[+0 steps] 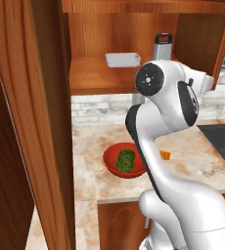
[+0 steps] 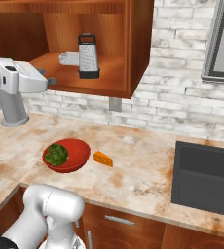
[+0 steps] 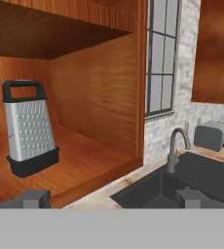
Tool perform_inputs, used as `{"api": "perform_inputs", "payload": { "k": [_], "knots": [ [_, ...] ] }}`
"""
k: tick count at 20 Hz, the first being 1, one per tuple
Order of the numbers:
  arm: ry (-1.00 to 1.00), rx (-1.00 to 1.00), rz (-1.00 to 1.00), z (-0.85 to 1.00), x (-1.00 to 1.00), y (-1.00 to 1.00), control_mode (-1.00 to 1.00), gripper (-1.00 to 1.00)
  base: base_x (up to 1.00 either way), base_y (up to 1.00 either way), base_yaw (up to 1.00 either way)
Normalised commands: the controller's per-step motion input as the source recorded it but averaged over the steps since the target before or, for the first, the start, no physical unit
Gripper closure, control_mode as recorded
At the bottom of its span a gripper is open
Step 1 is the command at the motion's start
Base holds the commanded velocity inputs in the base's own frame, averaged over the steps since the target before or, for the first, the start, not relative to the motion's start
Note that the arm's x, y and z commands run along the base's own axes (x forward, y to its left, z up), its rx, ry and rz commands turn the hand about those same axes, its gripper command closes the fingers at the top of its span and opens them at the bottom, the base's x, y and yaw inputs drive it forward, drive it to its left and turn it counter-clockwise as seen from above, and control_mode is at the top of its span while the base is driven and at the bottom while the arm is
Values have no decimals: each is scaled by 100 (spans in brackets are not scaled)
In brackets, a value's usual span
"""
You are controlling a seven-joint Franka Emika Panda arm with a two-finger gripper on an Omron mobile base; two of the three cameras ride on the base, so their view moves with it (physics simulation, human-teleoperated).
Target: Pick the cheese from the fridge and the cheese grater from the cabinet and place them next to the salad bowl.
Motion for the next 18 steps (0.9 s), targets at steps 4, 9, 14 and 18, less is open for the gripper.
{"api": "perform_inputs", "payload": {
  "k": [4, 9, 14, 18],
  "knots": [
    [-6, 0, -2, 15, 6, -1, -100, -100, 0, 0, 0],
    [-2, 0, 0, -3, 15, 2, -100, -100, 0, 0, 0],
    [-4, 0, 0, -3, 38, 0, -100, -100, 0, 0, 0],
    [-2, 0, 0, 1, 32, 0, -100, -100, 0, 0, 0]
  ]
}}
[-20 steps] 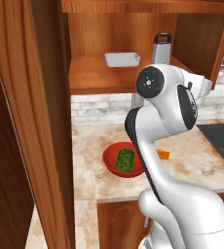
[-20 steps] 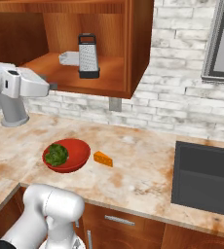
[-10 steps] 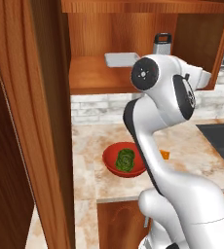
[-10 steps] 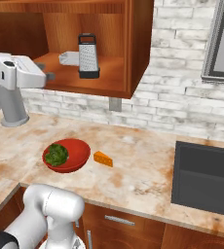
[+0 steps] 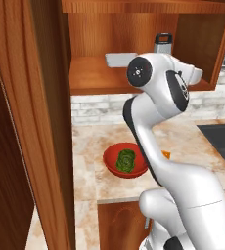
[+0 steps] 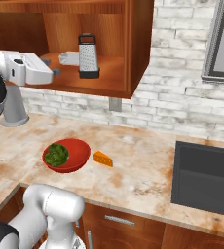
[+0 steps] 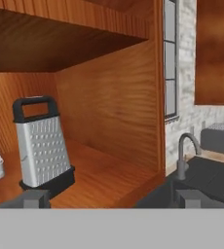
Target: Pick the cheese from the fridge and the cheese grater from the cabinet and place them next to the salad bowl.
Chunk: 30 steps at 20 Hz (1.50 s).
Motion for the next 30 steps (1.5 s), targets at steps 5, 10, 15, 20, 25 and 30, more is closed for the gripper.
{"api": "perform_inputs", "payload": {
  "k": [5, 10, 15, 20, 25, 30],
  "knots": [
    [-3, -1, 0, 2, 20, 16, -100, -100, 0, 0, 0],
    [0, 0, -4, 0, 49, 15, -100, -100, 0, 0, 0],
    [0, 0, -8, 2, 55, 13, -100, -100, 0, 0, 0],
    [0, 0, -8, 14, 36, 26, -100, -100, 0, 0, 0],
    [-1, 0, -6, 17, 11, 4, -100, -100, 0, 0, 0],
    [-6, 0, 0, 4, 0, -18, -100, -100, 0, 0, 0]
  ]
}}
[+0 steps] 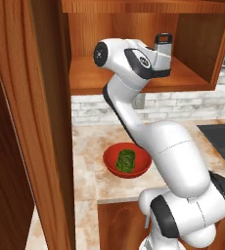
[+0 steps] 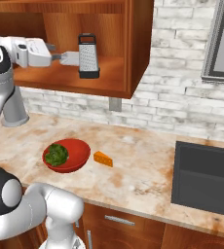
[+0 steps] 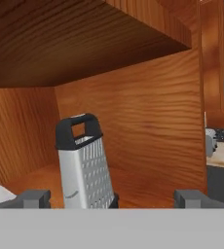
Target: Pick the cheese from the fridge and the cheese grater from the cabinet and place them next to the salad bowl.
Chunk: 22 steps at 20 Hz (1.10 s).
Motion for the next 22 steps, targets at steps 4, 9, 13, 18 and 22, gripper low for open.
{"api": "perform_inputs", "payload": {
  "k": [4, 9, 13, 18, 22],
  "knots": [
    [0, 0, 0, 0, 0, -19, -100, -100, 0, 0, 0],
    [0, 0, 0, 0, 8, -10, -100, -100, 0, 0, 0],
    [2, 0, 0, 0, 29, 0, -100, -100, 0, 0, 0],
    [2, 0, 0, 0, 44, 0, -100, -100, 0, 0, 0],
    [0, 0, -5, 0, 15, 4, -100, -100, 0, 0, 0]
  ]
}}
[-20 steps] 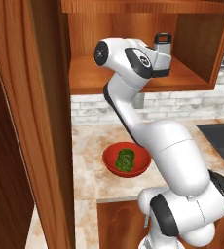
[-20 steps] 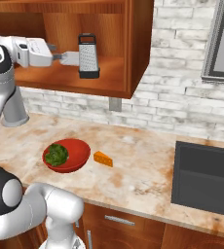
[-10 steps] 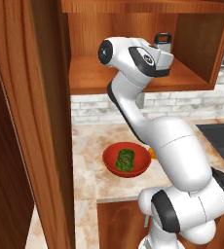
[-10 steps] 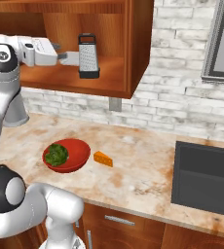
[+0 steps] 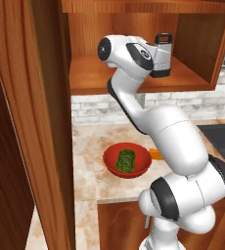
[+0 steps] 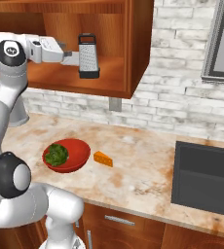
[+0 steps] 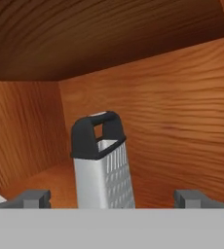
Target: Pick the cheese from the fridge and the cheese grater from the cabinet and place them next to the salad bowl.
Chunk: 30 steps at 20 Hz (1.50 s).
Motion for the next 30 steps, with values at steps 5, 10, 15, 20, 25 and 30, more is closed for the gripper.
{"api": "perform_inputs", "payload": {
  "k": [5, 10, 15, 20, 25, 30],
  "knots": [
    [0, 0, -11, 0, 0, 6, -100, -100, 0, 0, 0],
    [0, 0, -18, 0, 4, 0, -100, -100, 0, 0, 0],
    [0, 0, -5, 0, 16, 1, -100, -100, 0, 0, 0],
    [0, 0, 0, 0, 29, 5, -100, -100, 0, 0, 0],
    [0, 0, 0, 0, 7, 0, -100, -100, 0, 0, 0],
    [2, 0, 0, 0, -5, 0, -100, -100, 0, 0, 0]
  ]
}}
